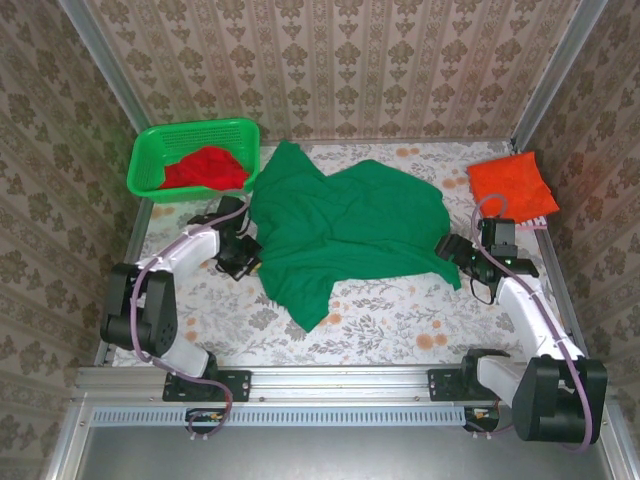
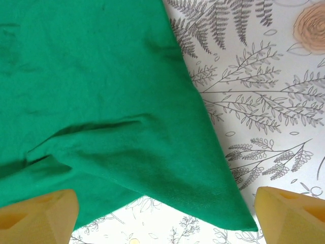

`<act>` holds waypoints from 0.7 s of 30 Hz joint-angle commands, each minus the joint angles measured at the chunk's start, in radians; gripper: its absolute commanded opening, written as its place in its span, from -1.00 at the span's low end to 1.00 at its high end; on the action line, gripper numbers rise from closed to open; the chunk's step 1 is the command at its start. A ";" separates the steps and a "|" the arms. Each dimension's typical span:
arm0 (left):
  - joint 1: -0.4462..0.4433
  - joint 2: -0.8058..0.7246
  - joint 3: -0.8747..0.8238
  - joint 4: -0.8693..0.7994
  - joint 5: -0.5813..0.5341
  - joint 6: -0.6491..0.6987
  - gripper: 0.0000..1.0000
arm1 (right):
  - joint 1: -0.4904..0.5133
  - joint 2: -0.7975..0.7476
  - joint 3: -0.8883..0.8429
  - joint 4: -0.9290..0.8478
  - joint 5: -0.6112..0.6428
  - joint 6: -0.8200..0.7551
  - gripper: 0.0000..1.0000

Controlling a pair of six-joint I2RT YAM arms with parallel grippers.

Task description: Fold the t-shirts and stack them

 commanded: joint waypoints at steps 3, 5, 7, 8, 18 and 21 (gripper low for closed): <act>0.033 -0.093 -0.038 -0.092 -0.032 0.041 -0.65 | -0.003 0.013 -0.004 0.013 -0.037 0.010 0.81; 0.020 -0.120 -0.041 -0.110 -0.057 0.019 -0.15 | -0.003 0.015 -0.003 0.014 -0.043 0.010 0.81; -0.014 -0.150 -0.040 -0.145 -0.101 -0.012 0.17 | -0.004 0.017 -0.001 0.017 -0.053 0.011 0.81; -0.037 -0.168 -0.042 -0.162 -0.121 -0.033 0.28 | -0.004 0.017 -0.001 0.016 -0.057 0.011 0.81; -0.304 -0.296 -0.226 -0.058 -0.124 -0.396 0.28 | -0.004 0.050 0.000 0.039 -0.096 0.005 0.81; -0.362 -0.295 -0.249 -0.041 -0.123 -0.498 0.09 | -0.003 0.058 0.003 0.041 -0.104 0.003 0.81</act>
